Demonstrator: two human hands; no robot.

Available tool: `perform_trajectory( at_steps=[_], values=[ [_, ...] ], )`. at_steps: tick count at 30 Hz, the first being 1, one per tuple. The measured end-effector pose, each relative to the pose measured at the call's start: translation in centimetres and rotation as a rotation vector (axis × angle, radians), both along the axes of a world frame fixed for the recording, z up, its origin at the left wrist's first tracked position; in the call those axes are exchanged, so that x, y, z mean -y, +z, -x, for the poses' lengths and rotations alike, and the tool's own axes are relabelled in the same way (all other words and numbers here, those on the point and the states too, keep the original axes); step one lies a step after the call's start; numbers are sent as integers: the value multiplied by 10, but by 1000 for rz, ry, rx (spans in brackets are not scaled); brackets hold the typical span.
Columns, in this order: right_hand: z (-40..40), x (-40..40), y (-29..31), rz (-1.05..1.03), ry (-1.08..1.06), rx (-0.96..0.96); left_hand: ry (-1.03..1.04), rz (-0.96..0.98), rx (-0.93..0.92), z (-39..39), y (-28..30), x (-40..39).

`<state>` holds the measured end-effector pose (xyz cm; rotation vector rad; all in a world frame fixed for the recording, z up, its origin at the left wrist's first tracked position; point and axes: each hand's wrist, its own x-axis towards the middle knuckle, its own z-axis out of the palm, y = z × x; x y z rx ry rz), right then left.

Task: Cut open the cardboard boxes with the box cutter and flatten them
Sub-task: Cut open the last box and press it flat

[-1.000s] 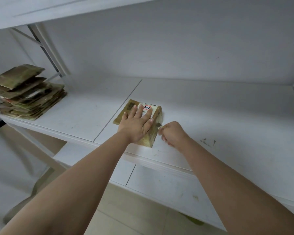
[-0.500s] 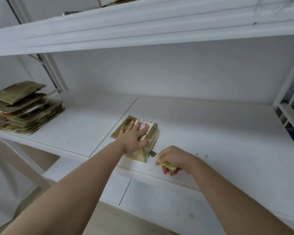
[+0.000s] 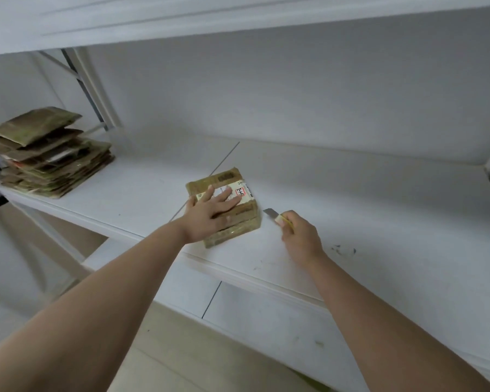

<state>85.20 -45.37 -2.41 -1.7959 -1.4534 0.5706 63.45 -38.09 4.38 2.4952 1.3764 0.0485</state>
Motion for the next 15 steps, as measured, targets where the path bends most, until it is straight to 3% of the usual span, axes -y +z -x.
perform_trajectory(
  at_steps=[15],
  values=[
    [1, -17, -17, -168, 49, -23, -9, -33, 37, 4, -8, -1]
  ],
)
